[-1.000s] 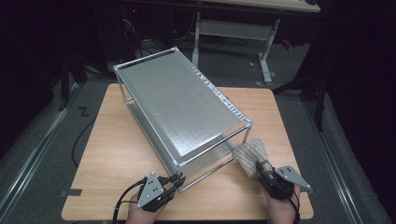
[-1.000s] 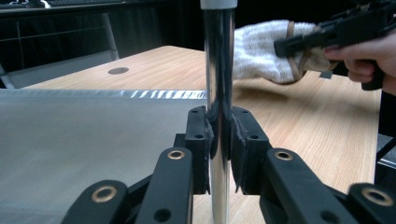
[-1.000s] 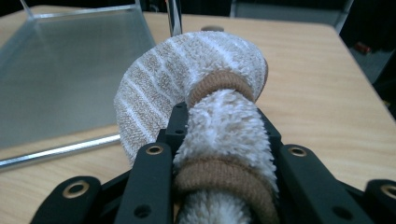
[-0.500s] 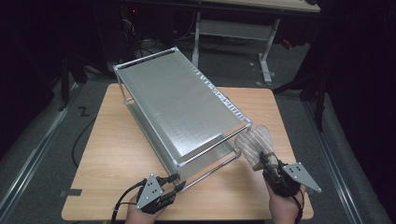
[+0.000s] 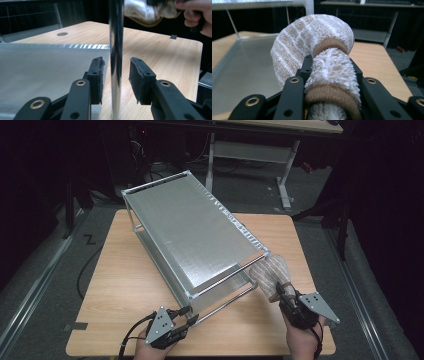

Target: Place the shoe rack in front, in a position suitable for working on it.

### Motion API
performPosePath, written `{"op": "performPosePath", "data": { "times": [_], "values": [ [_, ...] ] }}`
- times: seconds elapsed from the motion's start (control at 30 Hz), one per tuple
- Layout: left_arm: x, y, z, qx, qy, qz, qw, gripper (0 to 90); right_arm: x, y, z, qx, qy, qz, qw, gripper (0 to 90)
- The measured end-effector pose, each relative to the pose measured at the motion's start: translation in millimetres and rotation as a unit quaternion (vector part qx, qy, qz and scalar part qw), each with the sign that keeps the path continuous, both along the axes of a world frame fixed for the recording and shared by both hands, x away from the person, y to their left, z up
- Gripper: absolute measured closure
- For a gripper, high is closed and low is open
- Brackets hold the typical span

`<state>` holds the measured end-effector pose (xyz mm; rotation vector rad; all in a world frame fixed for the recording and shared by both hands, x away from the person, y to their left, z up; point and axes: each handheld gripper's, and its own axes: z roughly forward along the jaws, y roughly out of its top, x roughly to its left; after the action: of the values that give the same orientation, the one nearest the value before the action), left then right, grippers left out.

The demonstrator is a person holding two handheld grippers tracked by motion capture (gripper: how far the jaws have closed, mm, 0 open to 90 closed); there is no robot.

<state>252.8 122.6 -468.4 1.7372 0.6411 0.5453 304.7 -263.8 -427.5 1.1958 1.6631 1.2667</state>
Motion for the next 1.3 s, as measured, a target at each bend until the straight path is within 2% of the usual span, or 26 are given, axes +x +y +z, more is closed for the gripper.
{"op": "performPosePath", "data": {
  "times": [0.03, 0.07, 0.1, 0.17, 0.3, 0.5, 0.63, 0.8, 0.9, 1.0, 1.03, 1.1, 1.13, 1.17, 1.23, 1.3],
  "values": [
    [0.3, 0.6, 0.3, -0.001, -0.001, 0.000, 1.0000, 63.3, 1.5, -0.5, -6.1, -0.004, 0.013, -0.003, 0.9999, 67.9],
    [0.7, 1.2, 0.5, -0.002, -0.001, 0.001, 1.0000, 63.3, 1.5, -0.5, -6.1, -0.004, 0.013, -0.003, 0.9999, 67.9],
    [1.1, 1.7, 0.7, -0.002, -0.001, 0.001, 1.0000, 63.3, 3.0, -1.1, -12.8, -0.008, 0.029, -0.001, 0.9996, 67.9],
    [1.8, 2.3, 1.4, -0.004, -0.002, 0.002, 1.0000, 63.3, 4.1, -1.5, -16.6, -0.012, 0.034, -0.001, 0.9993, 67.9],
    [2.1, 2.6, 3.2, -0.008, -0.005, 0.002, 1.0000, 63.2, 6.2, -2.7, -31.0, -0.021, 0.072, 0.001, 0.9972, 67.9],
    [4.0, 1.1, 4.2, -0.012, -0.005, -0.001, 0.9999, 63.0, 6.2, -2.6, -39.7, -0.029, 0.091, 0.002, 0.9954, 67.9],
    [5.5, -1.3, 4.2, -0.015, -0.004, -0.005, 0.9999, 63.0, 5.6, -0.9, -50.2, -0.036, 0.121, 0.005, 0.9919, 67.9],
    [6.7, -2.8, 4.6, -0.016, -0.004, -0.008, 0.9998, 63.0, 7.0, 0.9, -58.5, -0.049, 0.144, 0.005, 0.9884, 67.9],
    [6.7, -3.2, 4.8, -0.016, -0.004, -0.009, 0.9998, 63.1, 7.0, 0.5, -57.4, -0.048, 0.138, 0.003, 0.9892, 67.9],
    [7.0, -3.4, 4.6, -0.014, -0.004, -0.009, 0.9999, 63.3, 5.5, 0.3, -51.6, -0.043, 0.121, 0.000, 0.9917, 67.8],
    [7.0, -3.7, 4.1, -0.013, -0.003, -0.009, 0.9999, 63.5, 4.2, -0.1, -46.5, -0.039, 0.105, -0.003, 0.9937, 67.9],
    [6.9, -4.0, 3.7, -0.013, -0.002, -0.009, 0.9999, 63.6, 3.6, -0.3, -44.3, -0.036, 0.101, -0.004, 0.9942, 67.8],
    [6.8, -4.3, 3.2, -0.010, -0.002, -0.009, 0.9999, 63.6, 3.2, -0.7, -41.5, -0.035, 0.091, -0.006, 0.9952, 67.8],
    [6.2, -4.6, 2.3, -0.008, -0.002, -0.009, 0.9999, 63.7, 1.4, -2.4, -33.1, -0.026, 0.072, -0.009, 0.9970, 67.8],
    [5.9, -4.7, 2.0, -0.008, -0.001, -0.008, 0.9999, 63.8, 0.8, -2.7, -30.4, -0.024, 0.066, -0.010, 0.9975, 67.8],
    [5.0, -4.1, 1.4, -0.005, -0.001, -0.006, 1.0000, 63.8, -0.5, -4.5, -20.9, -0.017, 0.042, -0.013, 0.9989, 67.8]
  ]
}}
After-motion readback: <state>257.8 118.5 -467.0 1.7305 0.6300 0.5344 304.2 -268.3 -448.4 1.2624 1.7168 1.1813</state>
